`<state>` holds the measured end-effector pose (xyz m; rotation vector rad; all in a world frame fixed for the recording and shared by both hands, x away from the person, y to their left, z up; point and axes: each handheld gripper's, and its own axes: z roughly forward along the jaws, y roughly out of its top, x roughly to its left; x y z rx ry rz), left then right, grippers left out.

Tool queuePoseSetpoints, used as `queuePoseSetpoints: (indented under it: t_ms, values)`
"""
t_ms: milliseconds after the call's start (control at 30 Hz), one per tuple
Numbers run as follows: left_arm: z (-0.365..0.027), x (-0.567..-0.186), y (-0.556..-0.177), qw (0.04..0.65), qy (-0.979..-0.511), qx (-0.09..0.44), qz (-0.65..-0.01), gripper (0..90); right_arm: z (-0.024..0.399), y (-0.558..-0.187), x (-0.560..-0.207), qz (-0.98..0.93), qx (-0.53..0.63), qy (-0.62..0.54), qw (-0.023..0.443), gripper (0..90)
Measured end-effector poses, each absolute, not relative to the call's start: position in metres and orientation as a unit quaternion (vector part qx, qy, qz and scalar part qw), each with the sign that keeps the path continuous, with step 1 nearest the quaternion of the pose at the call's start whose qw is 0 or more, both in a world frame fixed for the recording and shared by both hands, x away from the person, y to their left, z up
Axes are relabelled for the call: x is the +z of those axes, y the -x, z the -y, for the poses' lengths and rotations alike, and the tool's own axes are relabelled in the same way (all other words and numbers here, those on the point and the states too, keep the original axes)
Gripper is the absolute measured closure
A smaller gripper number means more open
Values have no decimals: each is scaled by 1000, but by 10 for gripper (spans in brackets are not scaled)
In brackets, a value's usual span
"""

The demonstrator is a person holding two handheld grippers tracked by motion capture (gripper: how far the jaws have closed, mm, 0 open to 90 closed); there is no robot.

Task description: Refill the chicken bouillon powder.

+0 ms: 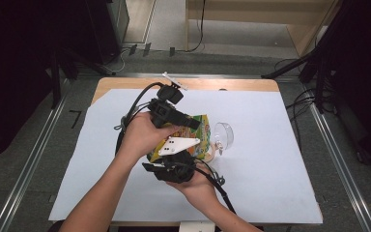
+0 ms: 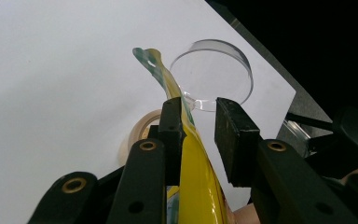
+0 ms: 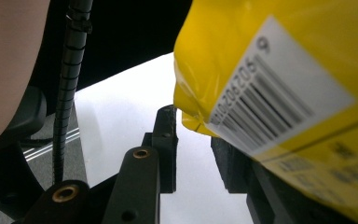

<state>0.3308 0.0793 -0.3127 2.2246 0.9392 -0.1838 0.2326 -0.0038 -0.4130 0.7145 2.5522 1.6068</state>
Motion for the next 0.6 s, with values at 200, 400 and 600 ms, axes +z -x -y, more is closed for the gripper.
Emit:
queuePoseSetpoints:
  t_ms: [200, 400, 600]
  values:
    - [-75, -312, -333, 353, -862, -75, -357, 728, 6, -233, -413, -822, 519, -234, 26, 731]
    - [-70, -313, -334, 350, -864, -76, -354, 727, 10, -234, -413, -820, 518, -240, 27, 733]
    - [-70, -313, -335, 352, -862, -80, -355, 727, 10, -234, -413, -820, 519, -241, 28, 733]
